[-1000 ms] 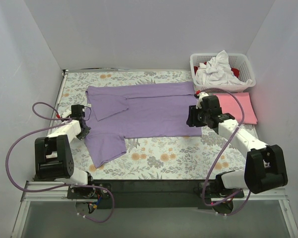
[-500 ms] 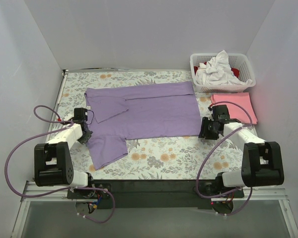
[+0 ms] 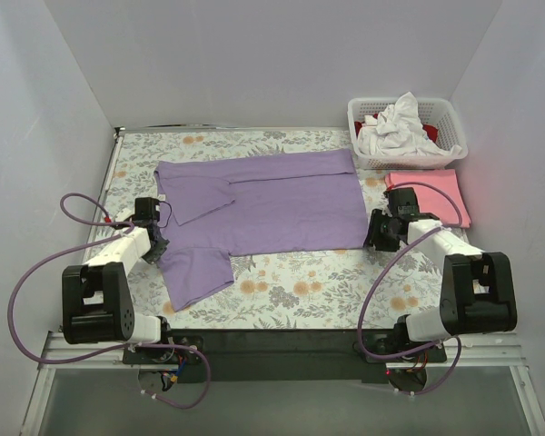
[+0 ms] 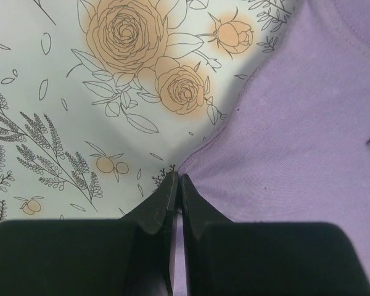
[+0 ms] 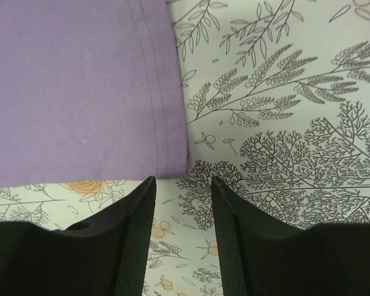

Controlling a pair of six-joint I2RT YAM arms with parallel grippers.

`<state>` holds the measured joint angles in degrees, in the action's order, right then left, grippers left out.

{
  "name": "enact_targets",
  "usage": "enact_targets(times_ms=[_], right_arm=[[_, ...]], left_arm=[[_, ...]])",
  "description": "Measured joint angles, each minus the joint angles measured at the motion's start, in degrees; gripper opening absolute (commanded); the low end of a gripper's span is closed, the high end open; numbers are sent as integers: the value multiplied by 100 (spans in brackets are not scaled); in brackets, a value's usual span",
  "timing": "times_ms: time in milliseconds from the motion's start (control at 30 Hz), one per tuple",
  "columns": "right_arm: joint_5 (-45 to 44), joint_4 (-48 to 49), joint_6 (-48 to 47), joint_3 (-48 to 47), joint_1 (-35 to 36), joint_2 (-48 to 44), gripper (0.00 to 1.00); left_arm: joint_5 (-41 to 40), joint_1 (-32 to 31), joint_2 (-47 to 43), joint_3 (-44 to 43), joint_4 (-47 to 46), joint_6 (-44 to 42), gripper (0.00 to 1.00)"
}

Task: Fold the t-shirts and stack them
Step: Fold the tshirt

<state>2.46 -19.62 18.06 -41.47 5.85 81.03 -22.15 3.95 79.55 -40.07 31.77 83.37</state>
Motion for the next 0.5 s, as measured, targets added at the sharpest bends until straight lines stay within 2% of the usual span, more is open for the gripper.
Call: enact_targets(times_ms=[500], right_arm=[[-98, 133, 133, -140, 0, 299, 45]], left_arm=[[-122, -2, -166, 0, 42, 4, 0]])
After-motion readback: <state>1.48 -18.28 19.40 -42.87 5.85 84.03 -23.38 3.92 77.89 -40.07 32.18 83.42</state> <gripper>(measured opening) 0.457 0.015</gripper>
